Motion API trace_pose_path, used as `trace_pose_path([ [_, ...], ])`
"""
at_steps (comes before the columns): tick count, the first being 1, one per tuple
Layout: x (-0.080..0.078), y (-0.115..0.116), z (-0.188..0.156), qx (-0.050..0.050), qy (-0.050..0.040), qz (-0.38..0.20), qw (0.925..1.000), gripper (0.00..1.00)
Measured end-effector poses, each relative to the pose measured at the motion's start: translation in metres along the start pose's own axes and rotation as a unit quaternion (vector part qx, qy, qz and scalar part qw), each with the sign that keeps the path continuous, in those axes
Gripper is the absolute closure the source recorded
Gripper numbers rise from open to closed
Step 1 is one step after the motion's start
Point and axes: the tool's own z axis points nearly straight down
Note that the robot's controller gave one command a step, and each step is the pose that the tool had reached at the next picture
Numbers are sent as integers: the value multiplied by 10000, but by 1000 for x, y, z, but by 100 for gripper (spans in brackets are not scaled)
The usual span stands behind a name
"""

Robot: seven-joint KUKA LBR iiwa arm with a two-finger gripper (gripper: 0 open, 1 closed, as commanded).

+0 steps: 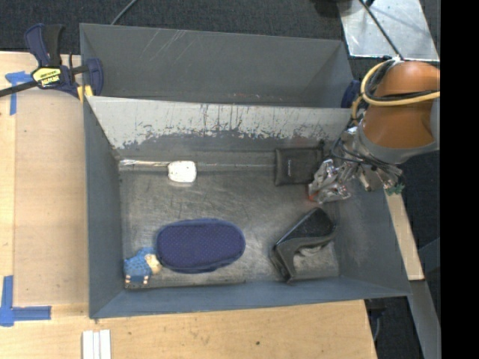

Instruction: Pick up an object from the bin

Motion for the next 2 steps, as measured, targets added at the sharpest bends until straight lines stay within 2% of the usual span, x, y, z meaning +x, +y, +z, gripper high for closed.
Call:
trace_pose_path([
  [1,-17,-8,32,-116,23,-4,9999,100],
  [2,9,43,-37,-3,-7,1844,9828,100],
])
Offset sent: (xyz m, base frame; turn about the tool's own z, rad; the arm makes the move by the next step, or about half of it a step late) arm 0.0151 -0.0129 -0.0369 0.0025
